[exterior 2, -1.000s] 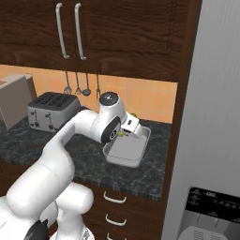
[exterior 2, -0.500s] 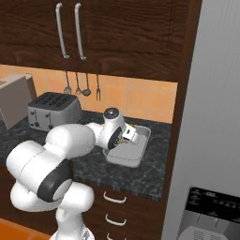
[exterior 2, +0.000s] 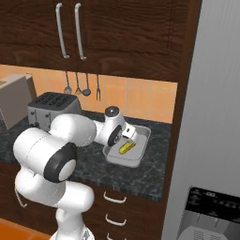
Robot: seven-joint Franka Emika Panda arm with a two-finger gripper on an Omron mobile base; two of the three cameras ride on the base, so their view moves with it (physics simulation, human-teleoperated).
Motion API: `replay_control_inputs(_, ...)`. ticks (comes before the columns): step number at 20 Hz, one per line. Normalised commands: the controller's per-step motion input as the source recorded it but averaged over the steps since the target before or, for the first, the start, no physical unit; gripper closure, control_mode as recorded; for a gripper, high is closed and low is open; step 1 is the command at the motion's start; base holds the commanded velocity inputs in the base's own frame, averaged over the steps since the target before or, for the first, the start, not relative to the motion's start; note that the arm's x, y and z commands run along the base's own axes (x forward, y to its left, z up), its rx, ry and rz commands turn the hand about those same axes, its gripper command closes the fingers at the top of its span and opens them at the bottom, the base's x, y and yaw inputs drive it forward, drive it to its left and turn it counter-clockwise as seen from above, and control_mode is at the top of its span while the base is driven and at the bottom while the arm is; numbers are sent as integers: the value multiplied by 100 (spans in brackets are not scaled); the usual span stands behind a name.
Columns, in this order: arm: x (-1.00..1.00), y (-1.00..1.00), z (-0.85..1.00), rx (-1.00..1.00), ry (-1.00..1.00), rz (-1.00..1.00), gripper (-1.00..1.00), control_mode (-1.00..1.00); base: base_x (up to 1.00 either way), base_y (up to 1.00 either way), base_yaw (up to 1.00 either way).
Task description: Place one cucumber and one chicken drumstick in each tupperware on the nearby counter, to pack two identical lunches.
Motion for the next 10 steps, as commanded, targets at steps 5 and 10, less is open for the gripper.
replay_control_inputs(5,-61,40,99,0,8,-2,-100,-100,0,0,0)
replay_control_inputs(10,-100,71,67,-4,8,0,-100,-100,0,0,0)
